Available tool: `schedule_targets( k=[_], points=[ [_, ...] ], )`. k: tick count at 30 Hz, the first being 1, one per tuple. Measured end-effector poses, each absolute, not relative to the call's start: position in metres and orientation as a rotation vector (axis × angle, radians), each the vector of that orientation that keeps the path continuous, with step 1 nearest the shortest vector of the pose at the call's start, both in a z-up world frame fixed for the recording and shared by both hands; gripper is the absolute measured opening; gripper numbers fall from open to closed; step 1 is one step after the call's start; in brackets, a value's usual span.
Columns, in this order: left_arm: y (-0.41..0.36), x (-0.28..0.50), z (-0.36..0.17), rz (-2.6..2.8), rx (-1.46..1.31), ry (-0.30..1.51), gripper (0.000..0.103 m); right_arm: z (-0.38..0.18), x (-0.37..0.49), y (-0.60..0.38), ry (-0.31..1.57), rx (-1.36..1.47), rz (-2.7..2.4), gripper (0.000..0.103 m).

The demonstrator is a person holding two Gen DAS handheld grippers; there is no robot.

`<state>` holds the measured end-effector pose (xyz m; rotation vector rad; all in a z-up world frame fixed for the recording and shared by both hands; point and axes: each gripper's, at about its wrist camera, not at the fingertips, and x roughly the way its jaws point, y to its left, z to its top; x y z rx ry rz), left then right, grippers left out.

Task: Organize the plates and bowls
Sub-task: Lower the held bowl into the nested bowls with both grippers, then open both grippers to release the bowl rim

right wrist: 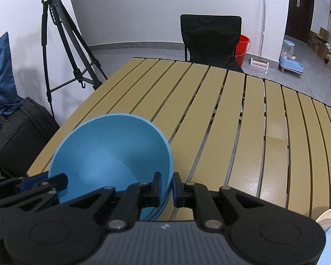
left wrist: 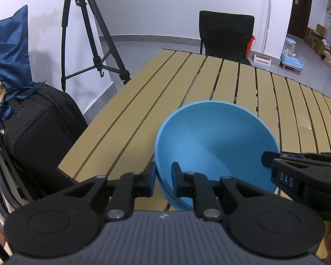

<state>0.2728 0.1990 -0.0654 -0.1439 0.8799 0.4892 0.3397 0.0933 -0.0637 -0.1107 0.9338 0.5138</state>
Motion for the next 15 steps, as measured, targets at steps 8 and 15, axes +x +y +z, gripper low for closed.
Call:
schedule_targets(
  k=[8, 15],
  points=[
    [0.203, 0.268, -0.058, 0.484, -0.16, 0.847, 0.027, -0.058, 0.338, 0.085, 0.912, -0.093, 0.515, 0.014],
    [0.202, 0.258, -0.043, 0.491, -0.17, 0.803, 0.048, -0.047, 0.331, 0.07, 0.889, -0.048, 0.515, 0.032]
  ],
)
